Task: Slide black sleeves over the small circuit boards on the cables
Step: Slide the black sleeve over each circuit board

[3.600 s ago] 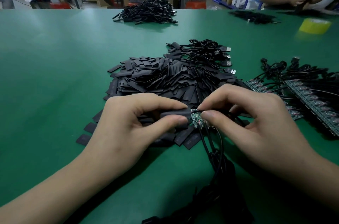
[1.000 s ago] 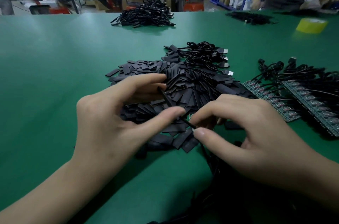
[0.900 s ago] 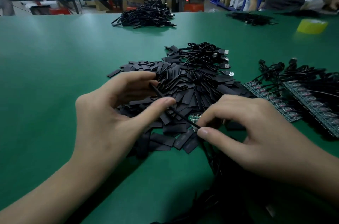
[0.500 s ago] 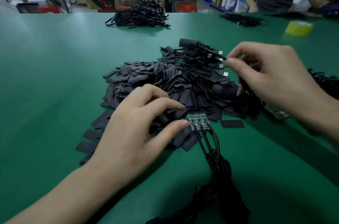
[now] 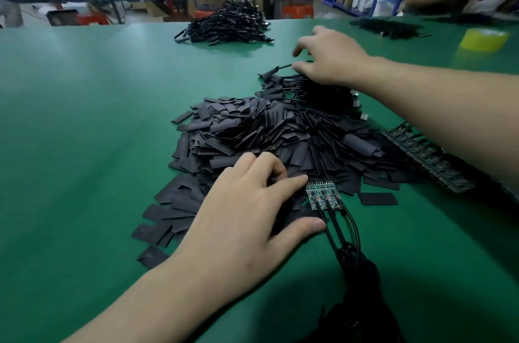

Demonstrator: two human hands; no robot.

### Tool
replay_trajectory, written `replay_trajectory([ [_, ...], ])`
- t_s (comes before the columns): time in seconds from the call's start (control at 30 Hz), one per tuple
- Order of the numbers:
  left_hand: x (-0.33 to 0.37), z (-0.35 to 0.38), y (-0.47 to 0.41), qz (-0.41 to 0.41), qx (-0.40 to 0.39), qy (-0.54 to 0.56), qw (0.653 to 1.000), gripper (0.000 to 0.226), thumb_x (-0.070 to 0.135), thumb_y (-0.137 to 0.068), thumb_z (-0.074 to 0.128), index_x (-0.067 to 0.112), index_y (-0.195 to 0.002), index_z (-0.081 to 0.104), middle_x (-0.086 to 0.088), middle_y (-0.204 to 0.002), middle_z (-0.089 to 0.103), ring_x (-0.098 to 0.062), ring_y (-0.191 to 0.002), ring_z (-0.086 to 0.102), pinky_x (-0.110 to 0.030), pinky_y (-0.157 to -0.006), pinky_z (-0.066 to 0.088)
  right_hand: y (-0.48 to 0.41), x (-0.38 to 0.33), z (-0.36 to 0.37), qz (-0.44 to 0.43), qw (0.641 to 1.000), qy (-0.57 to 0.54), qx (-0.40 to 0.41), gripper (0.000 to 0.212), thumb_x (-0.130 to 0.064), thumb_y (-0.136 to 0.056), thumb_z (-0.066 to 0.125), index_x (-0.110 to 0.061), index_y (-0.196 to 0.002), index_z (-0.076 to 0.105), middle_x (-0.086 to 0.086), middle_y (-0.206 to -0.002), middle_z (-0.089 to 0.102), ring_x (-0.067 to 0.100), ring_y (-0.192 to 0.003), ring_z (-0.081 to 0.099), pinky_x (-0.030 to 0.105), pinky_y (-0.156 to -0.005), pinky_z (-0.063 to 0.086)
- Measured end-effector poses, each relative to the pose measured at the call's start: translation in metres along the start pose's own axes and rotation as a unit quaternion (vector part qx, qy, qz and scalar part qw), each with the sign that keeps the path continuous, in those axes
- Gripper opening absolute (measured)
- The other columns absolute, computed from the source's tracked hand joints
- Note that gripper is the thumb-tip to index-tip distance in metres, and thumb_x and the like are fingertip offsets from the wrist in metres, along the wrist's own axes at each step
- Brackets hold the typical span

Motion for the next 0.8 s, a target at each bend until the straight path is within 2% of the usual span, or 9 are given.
replay_trajectory([
  [0.1, -0.003, 0.000, -0.001, -0.007, 0.003, 0.006, 1.000, 0.068, 0.074, -0.090, 0.042, 0.032, -0.140, 0.058, 0.013, -0.109, 0.045, -0.013, -0.106, 0.046, -0.035, -0.092, 0.047, 0.042, -0.029, -0.012, -0.045, 0.998, -0.026, 0.045, 0.030, -0.044, -0.099, 0.058, -0.022, -0.120, 0.067, 0.006, -0.114, 0.057, 0.027, -0.113, 0.054, 0.044, -0.099, 0.042],
  [0.2, -0.002, 0.001, -0.002, -0.009, 0.001, 0.021, 1.000, 0.066, 0.073, -0.088, 0.046, 0.032, -0.138, 0.059, 0.013, -0.108, 0.045, -0.012, -0.107, 0.046, -0.036, -0.093, 0.046, 0.121, -0.057, -0.038, -0.108, 0.989, -0.026, 0.096, 0.024, -0.044, -0.097, 0.056, -0.026, -0.106, 0.069, -0.002, -0.105, 0.055, 0.023, -0.107, 0.051, 0.042, -0.093, 0.039],
  [0.27, -0.003, 0.001, -0.002, -0.010, 0.002, 0.037, 0.999, 0.065, 0.073, -0.087, 0.049, 0.033, -0.136, 0.061, 0.014, -0.107, 0.046, -0.011, -0.107, 0.046, -0.035, -0.094, 0.046, 0.168, -0.061, -0.043, -0.111, 0.988, -0.081, 0.066, 0.030, -0.051, -0.095, 0.048, -0.030, -0.100, 0.070, -0.008, -0.101, 0.054, 0.018, -0.103, 0.053, 0.041, -0.088, 0.045],
  [0.33, -0.003, 0.000, -0.002, -0.012, 0.004, 0.057, 0.998, 0.065, 0.073, -0.086, 0.049, 0.033, -0.135, 0.062, 0.015, -0.107, 0.047, -0.010, -0.107, 0.047, -0.035, -0.095, 0.046, 0.196, -0.059, -0.030, -0.088, 0.988, -0.122, -0.020, 0.040, -0.061, -0.092, 0.040, -0.036, -0.099, 0.070, -0.018, -0.098, 0.053, 0.008, -0.100, 0.053, 0.041, -0.087, 0.050],
  [0.4, -0.002, -0.001, -0.002, -0.013, 0.010, 0.075, 0.997, 0.063, 0.073, -0.085, 0.049, 0.033, -0.133, 0.064, 0.017, -0.107, 0.049, -0.009, -0.107, 0.048, -0.035, -0.095, 0.046, 0.212, -0.055, -0.017, -0.073, 0.984, -0.136, -0.085, 0.044, -0.067, -0.089, 0.040, -0.039, -0.106, 0.071, -0.023, -0.098, 0.052, -0.001, -0.101, 0.050, 0.035, -0.092, 0.049],
  [0.5, 0.000, -0.006, -0.001, -0.015, 0.026, 0.113, 0.993, 0.054, 0.069, -0.086, 0.053, 0.035, -0.125, 0.067, 0.019, -0.106, 0.051, -0.007, -0.107, 0.052, -0.033, -0.095, 0.046, 0.218, -0.050, -0.012, -0.057, 0.982, -0.154, -0.094, 0.045, -0.066, -0.084, 0.047, -0.040, -0.111, 0.070, -0.025, -0.100, 0.052, -0.005, -0.102, 0.049, 0.027, -0.092, 0.045],
  [0.6, -0.002, -0.011, 0.000, -0.026, 0.042, 0.179, 0.983, 0.038, 0.060, -0.088, 0.061, 0.035, -0.115, 0.071, 0.020, -0.105, 0.057, -0.006, -0.108, 0.056, -0.030, -0.094, 0.047, 0.218, -0.050, -0.009, -0.029, 0.974, -0.203, -0.098, 0.028, -0.057, -0.082, 0.058, -0.037, -0.097, 0.072, -0.022, -0.097, 0.056, -0.005, -0.096, 0.054, 0.024, -0.085, 0.043],
  [0.7, -0.006, -0.017, 0.001, -0.051, 0.065, 0.255, 0.963, 0.023, 0.046, -0.089, 0.071, 0.032, -0.108, 0.072, 0.015, -0.098, 0.067, -0.007, -0.096, 0.065, -0.024, -0.084, 0.051, 0.213, -0.053, -0.013, 0.001, 0.950, -0.294, -0.107, 0.011, -0.043, -0.082, 0.070, -0.032, -0.082, 0.071, -0.014, -0.084, 0.068, 0.000, -0.079, 0.062, 0.025, -0.074, 0.048],
  [0.8, -0.017, -0.017, 0.004, -0.103, 0.070, 0.360, 0.925, 0.020, 0.042, -0.083, 0.072, 0.028, -0.096, 0.074, 0.011, -0.080, 0.070, -0.003, -0.070, 0.064, -0.019, -0.067, 0.050, 0.206, -0.061, -0.018, 0.032, 0.885, -0.450, -0.113, 0.007, -0.030, -0.085, 0.076, -0.024, -0.082, 0.073, -0.007, -0.074, 0.072, 0.002, -0.064, 0.062, 0.016, -0.058, 0.046],
])
Point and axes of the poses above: each hand's wrist, its own y-axis away from the middle knuckle, its own z-axis out of the palm, x = y × z, the point moved 10 cm from there along -y, towards the middle knuckle
